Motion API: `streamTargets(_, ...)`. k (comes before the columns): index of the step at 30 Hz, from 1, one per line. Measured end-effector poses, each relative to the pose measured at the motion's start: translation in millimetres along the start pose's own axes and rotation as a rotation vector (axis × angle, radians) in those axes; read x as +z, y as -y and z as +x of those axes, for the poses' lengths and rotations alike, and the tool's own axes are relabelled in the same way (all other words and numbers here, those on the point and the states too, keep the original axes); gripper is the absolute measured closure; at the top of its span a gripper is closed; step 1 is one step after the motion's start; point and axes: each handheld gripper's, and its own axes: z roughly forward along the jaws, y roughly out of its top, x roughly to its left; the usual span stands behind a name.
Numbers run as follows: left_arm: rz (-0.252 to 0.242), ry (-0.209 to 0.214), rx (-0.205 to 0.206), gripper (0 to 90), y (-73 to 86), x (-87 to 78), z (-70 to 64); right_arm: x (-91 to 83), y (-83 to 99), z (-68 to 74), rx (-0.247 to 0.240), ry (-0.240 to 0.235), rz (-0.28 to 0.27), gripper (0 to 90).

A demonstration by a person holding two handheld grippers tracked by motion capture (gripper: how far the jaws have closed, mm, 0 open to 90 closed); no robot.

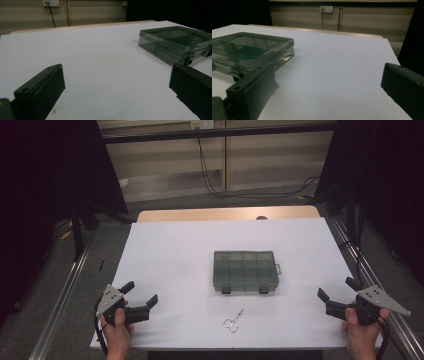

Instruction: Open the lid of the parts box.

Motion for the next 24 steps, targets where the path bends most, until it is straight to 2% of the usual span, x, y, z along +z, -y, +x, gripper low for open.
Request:
streamTargets(3,0.014,-0.018,0.031,0.0,-3.3,1.6,-3.5,0.5,-2.7,2.5,-0.009,-0.002,0.001,0.0)
streamTargets(7,0.011,0.0,0.031,0.0,-10.3,7.0,-12.2,1.3,-7.4,5.2,0.009,-0.019,-0.011,0.0)
streamTargets(11,0.011,0.021,0.041,0.0,-20.7,13.8,-23.3,2.3,-16.6,8.5,-0.002,-0.025,-0.022,0.0)
streamTargets(16,0.015,0.059,0.031,0.0,-29.5,24.2,-33.8,4.3,-27.0,11.7,0.005,-0.035,-0.025,0.0)
streamTargets(19,0.013,0.074,0.046,0.0,-36.2,29.4,-39.4,5.0,-34.1,13.2,-0.003,-0.037,-0.028,0.0)
streamTargets(24,-0.005,0.092,0.039,0.2,-46.9,38.8,-44.8,9.4,-49.0,15.4,0.001,-0.054,-0.037,0.0)
